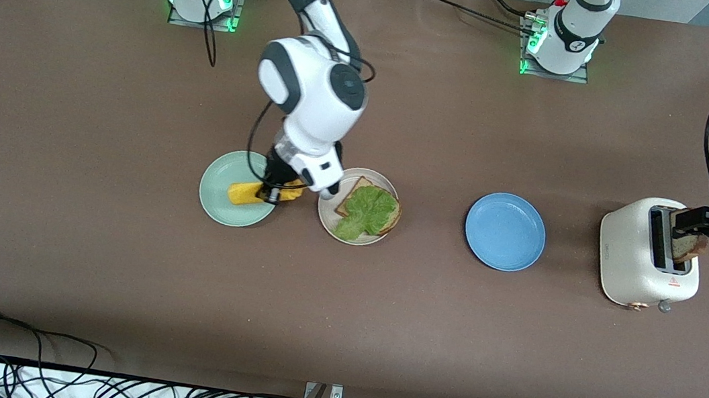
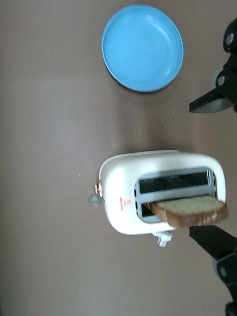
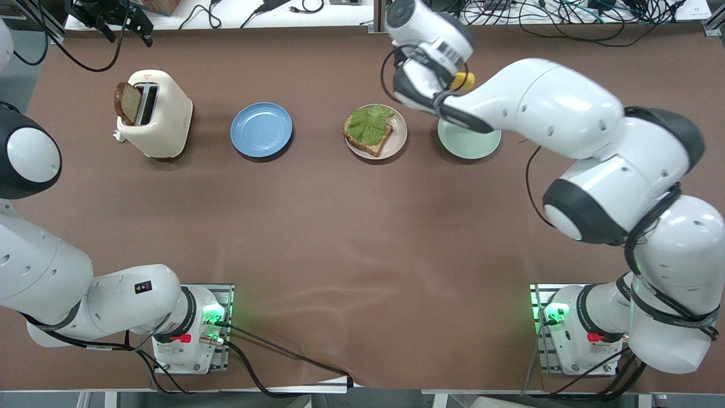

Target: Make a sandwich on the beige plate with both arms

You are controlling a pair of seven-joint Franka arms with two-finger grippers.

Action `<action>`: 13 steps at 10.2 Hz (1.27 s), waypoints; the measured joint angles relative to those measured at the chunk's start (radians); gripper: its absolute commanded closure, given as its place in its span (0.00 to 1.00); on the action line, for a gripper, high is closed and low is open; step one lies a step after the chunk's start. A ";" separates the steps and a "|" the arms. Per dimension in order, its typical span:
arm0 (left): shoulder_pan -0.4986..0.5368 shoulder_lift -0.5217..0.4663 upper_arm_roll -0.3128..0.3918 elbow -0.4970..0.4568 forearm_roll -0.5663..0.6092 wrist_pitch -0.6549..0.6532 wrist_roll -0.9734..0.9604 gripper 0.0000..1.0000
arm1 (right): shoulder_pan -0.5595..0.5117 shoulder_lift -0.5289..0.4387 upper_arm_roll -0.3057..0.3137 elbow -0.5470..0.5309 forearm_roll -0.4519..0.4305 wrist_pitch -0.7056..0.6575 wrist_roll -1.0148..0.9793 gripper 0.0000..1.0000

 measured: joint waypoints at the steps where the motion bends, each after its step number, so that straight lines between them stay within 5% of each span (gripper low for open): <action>1: 0.025 0.006 0.000 -0.029 0.000 0.031 0.020 0.00 | -0.030 -0.053 -0.002 -0.067 0.027 0.047 -0.031 1.00; 5: 0.110 0.014 0.001 -0.212 0.000 0.249 0.102 0.00 | -0.136 -0.252 -0.007 -0.334 0.115 0.199 -0.160 1.00; 7: 0.124 0.013 0.001 -0.241 0.000 0.264 0.111 0.04 | -0.180 -0.341 -0.039 -0.437 0.234 0.224 -0.268 1.00; 10: 0.136 0.014 0.001 -0.295 0.000 0.298 0.110 0.84 | -0.202 -0.416 -0.221 -0.546 0.504 0.216 -0.606 1.00; 11: 0.141 0.014 0.001 -0.302 0.000 0.303 0.110 0.98 | -0.211 -0.421 -0.283 -0.568 0.596 0.194 -0.723 1.00; 13: 0.144 0.010 0.001 -0.303 0.000 0.307 0.110 1.00 | -0.283 -0.417 -0.337 -0.587 0.719 0.137 -0.911 1.00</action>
